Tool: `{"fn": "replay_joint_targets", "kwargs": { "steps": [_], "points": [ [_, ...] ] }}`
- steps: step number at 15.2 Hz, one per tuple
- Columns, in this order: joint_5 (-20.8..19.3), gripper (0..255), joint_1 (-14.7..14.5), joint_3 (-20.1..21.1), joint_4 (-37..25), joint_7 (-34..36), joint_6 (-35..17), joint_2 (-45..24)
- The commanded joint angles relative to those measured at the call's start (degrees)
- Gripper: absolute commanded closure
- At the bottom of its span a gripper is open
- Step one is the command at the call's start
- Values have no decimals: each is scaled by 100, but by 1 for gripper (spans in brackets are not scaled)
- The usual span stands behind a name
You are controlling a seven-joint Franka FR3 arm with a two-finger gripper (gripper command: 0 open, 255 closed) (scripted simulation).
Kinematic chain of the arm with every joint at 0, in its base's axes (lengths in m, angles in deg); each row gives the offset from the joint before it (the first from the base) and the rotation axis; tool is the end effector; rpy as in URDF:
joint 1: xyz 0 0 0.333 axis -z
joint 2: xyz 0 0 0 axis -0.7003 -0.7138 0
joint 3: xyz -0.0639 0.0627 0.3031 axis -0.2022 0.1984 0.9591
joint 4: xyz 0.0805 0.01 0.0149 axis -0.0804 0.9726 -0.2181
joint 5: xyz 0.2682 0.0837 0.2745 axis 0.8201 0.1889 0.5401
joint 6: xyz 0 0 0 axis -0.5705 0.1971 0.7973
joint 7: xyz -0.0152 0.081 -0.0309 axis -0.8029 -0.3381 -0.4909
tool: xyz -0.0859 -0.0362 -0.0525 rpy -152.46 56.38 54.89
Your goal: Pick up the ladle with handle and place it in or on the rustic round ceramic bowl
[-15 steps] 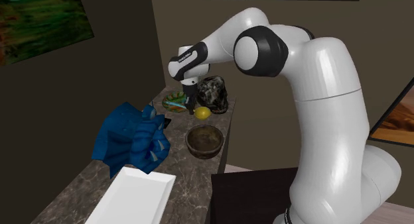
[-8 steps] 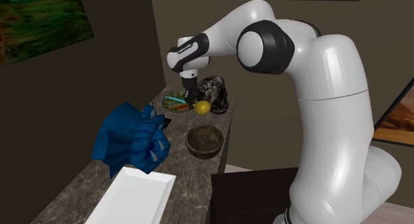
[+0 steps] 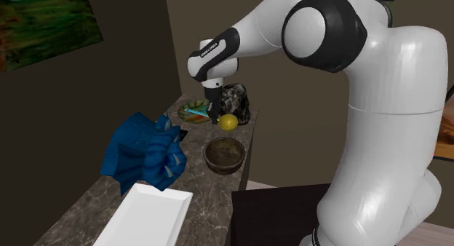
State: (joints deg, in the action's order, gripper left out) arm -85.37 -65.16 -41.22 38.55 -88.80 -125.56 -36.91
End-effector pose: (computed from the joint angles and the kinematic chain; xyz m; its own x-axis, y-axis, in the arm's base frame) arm 0.5364 0.3024 0.3234 0.3563 0.9309 -0.0808 0.9177 -0.3649 -0.1571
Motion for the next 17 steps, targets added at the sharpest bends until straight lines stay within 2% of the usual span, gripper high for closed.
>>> {"fn": "replay_joint_targets", "kwargs": {
  "steps": [1,9,17],
  "points": [
    [67,255,41,19,649,-45,-228,425],
    [400,255,70,105,2739,-192,-722,2036],
    [344,255,58,106,2922,-176,-1343,1595]
  ]
}}
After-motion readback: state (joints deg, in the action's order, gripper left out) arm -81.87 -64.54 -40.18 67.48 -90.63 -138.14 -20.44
